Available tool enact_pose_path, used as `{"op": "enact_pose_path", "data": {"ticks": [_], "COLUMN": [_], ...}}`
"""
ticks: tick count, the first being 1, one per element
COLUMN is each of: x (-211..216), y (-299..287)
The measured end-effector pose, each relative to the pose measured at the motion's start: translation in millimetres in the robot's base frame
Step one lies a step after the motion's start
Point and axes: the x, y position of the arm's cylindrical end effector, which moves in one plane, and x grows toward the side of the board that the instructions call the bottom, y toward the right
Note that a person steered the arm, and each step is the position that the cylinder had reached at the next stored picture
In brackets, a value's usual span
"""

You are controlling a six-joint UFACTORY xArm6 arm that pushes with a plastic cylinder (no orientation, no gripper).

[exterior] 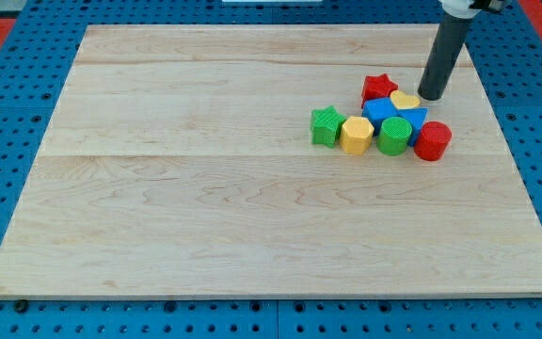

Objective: Nudge the red star slightly down

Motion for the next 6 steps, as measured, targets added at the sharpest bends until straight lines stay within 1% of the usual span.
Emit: {"op": "enact_pose_path", "data": {"ticks": [1,2,3,4,5,6], "x": [-15,-17,-7,-7,-12,-21], "y": [-4,-13,-38,-50,-36,-50]}}
